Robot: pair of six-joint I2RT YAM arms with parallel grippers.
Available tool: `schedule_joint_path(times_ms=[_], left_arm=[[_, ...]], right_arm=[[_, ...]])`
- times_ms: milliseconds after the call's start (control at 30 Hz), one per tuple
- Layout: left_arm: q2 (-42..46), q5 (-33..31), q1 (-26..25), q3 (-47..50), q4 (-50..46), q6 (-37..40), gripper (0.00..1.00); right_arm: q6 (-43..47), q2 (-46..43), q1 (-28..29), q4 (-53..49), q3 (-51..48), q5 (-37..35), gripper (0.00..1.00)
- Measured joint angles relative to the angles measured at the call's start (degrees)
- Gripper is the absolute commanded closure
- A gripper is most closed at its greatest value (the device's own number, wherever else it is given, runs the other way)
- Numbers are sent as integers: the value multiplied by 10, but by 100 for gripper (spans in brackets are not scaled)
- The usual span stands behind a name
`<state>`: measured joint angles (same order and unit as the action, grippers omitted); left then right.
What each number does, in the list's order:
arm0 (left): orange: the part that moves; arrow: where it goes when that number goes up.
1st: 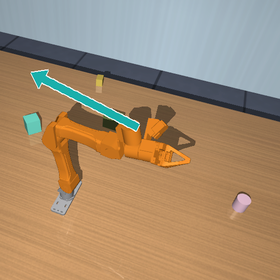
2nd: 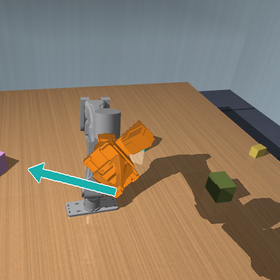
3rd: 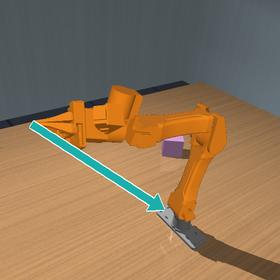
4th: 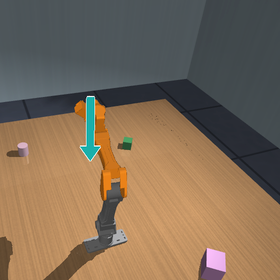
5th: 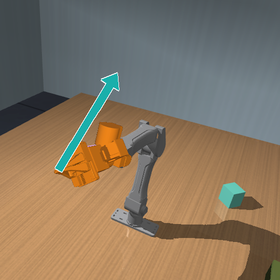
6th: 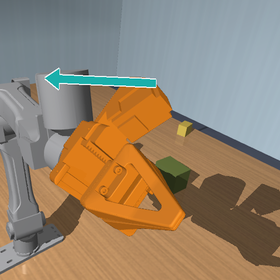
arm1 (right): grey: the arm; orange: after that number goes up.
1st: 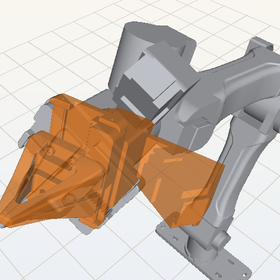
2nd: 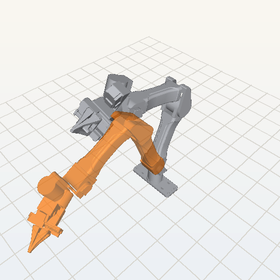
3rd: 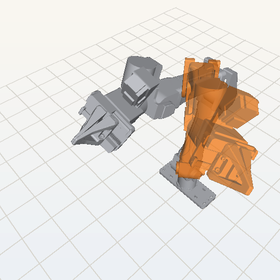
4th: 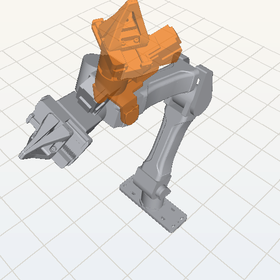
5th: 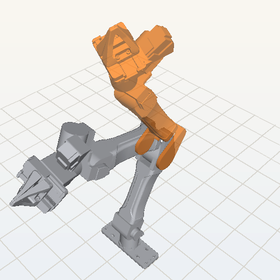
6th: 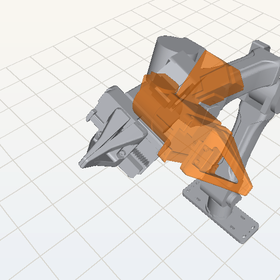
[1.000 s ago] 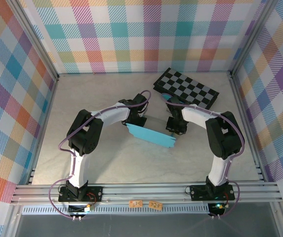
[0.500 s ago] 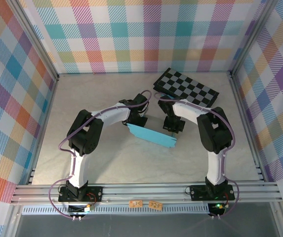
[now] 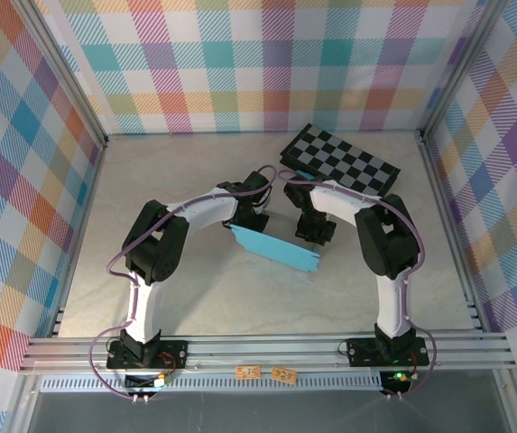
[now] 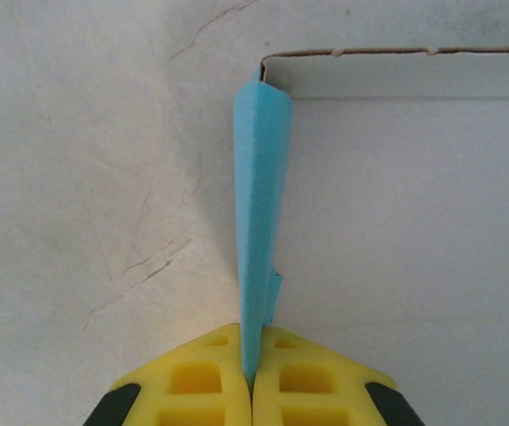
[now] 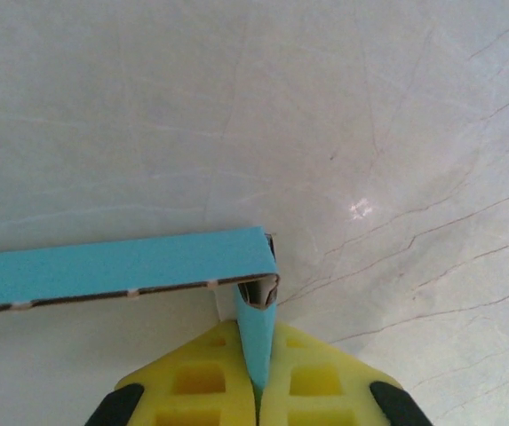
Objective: Fold the paper box
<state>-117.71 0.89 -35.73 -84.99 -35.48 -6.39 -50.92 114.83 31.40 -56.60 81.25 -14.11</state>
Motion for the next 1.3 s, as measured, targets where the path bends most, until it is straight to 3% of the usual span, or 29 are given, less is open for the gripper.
schedule_joint_path(times_ms=[233, 567, 833, 1067, 1300], left_arm=[[0, -1, 0, 1, 1, -3, 100], [0, 0, 0, 1, 1, -4, 100], [0, 0, 0, 1, 1, -4, 100], [0, 0, 0, 0, 1, -4, 100], [0, 1, 0, 0, 3, -5, 100]], right_arm=[[7, -81, -7, 1, -26, 36, 66], [8, -133, -7, 30, -96, 77, 60], [9, -100, -7, 66, -112, 95, 71], [7, -69, -7, 71, -106, 92, 100], [3, -29, 11, 9, -49, 49, 100]])
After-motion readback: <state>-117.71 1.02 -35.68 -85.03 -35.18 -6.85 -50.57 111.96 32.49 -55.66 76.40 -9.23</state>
